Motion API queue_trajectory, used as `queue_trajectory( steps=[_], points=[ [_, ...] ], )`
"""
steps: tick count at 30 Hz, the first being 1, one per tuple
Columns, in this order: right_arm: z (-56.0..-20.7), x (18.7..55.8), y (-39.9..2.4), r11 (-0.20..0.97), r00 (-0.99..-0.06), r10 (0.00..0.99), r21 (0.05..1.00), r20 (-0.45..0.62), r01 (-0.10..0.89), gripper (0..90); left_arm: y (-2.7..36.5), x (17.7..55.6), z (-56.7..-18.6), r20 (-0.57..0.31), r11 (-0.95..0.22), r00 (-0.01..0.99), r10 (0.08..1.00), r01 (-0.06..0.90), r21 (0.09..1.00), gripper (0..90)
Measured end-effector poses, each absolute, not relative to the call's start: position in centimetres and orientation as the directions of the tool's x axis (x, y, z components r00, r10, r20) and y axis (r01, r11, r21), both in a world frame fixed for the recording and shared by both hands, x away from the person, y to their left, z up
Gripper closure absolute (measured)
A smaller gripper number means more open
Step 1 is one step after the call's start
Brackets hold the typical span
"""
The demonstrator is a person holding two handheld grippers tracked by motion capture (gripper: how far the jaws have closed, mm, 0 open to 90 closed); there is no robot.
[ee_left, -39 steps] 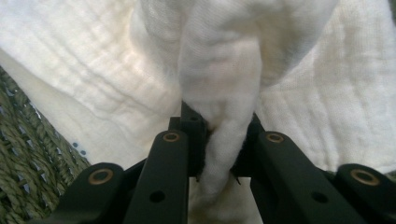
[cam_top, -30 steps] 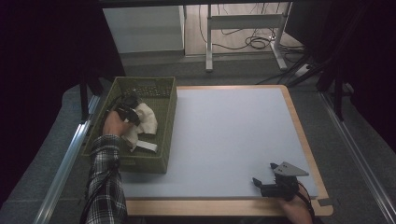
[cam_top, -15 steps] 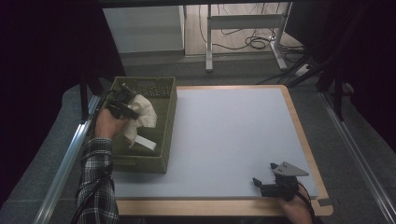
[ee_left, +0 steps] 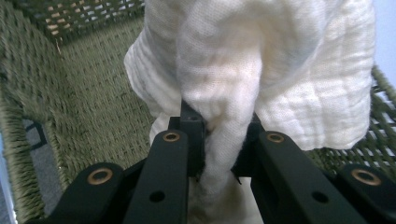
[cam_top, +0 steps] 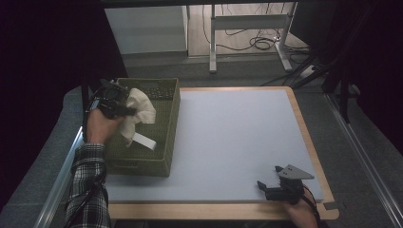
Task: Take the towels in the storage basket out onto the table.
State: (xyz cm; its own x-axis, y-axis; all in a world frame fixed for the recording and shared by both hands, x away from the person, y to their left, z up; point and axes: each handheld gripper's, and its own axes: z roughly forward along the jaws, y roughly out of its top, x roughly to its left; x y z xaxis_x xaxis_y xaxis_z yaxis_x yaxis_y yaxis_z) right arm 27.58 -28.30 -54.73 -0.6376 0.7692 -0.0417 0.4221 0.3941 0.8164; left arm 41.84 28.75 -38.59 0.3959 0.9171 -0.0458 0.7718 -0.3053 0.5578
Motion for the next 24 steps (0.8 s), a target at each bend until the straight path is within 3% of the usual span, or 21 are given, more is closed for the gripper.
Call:
queue_trajectory(
  steps=[11,24],
  points=[
    [-54.7,27.6,-28.3,0.394,-0.638,0.769,0.816,-0.041,0.422,7.0,27.7,40.0,-35.6,-0.019,-0.322,0.438,0.899,0.689,0.649,79.0],
    [-54.7,27.6,-28.3,0.394,-0.638,0.769,0.817,-0.042,0.422,7.0,26.3,38.9,-32.8,0.01,-0.366,0.485,0.875,0.646,0.67,79.0]
  ],
)
